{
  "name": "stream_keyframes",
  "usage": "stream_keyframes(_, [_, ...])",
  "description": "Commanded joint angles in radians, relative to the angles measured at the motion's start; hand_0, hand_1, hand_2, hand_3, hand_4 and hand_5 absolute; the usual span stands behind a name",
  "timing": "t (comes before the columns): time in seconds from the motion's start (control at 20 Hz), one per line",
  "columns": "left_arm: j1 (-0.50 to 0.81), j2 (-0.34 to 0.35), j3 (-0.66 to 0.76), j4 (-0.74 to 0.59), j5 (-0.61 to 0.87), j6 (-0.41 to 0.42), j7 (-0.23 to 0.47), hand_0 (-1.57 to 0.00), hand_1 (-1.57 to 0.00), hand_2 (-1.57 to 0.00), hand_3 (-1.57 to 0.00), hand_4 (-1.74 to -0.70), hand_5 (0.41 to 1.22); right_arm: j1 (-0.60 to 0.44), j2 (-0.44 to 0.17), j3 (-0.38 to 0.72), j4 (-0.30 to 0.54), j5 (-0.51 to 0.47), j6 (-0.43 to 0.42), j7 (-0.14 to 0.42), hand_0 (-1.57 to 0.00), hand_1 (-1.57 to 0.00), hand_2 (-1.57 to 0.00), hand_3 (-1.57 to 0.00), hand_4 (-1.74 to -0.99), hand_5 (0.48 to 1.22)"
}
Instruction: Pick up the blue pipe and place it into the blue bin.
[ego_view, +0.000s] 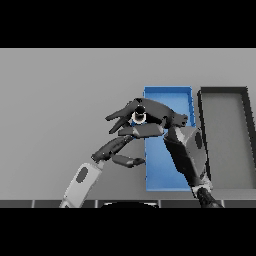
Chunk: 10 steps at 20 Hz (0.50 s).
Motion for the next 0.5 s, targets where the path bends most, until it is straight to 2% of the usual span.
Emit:
stream_keyframes(0.0, [0.009, -0.007, -0.013, -0.013, -0.003, 0.001, 0.005, 0.00, 0.00, 0.00, 0.00, -0.95, 0.474, -0.054, -0.014, -0.039, 0.023, -0.019, -0.035, -0.013, -1.57, -1.57, -1.57, -1.57, -1.497, 1.221])
stream_keyframes(0.15, [0.001, 0.012, -0.003, -0.026, 0.003, -0.009, -0.002, 0.00, 0.00, 0.00, 0.00, -0.95, 0.468, -0.150, -0.061, -0.126, 0.125, 0.029, -0.099, -0.053, -1.57, -1.57, -1.57, -1.57, -1.498, 1.221])
stream_keyframes(0.35, [0.032, 0.025, -0.007, -0.067, 0.005, -0.005, 0.011, 0.00, 0.00, 0.00, 0.00, -0.95, 0.470, -0.184, -0.127, -0.202, 0.241, 0.149, -0.097, -0.117, -1.57, -1.57, -1.57, -1.57, -1.498, 1.221])
stream_keyframes(0.45, [0.021, 0.028, 0.006, -0.068, 0.017, -0.008, 0.039, 0.00, 0.00, 0.00, 0.00, -0.95, 0.474, -0.175, -0.155, -0.235, 0.295, 0.186, -0.095, -0.100, -1.57, -1.57, -1.57, -1.57, -1.499, 1.221])
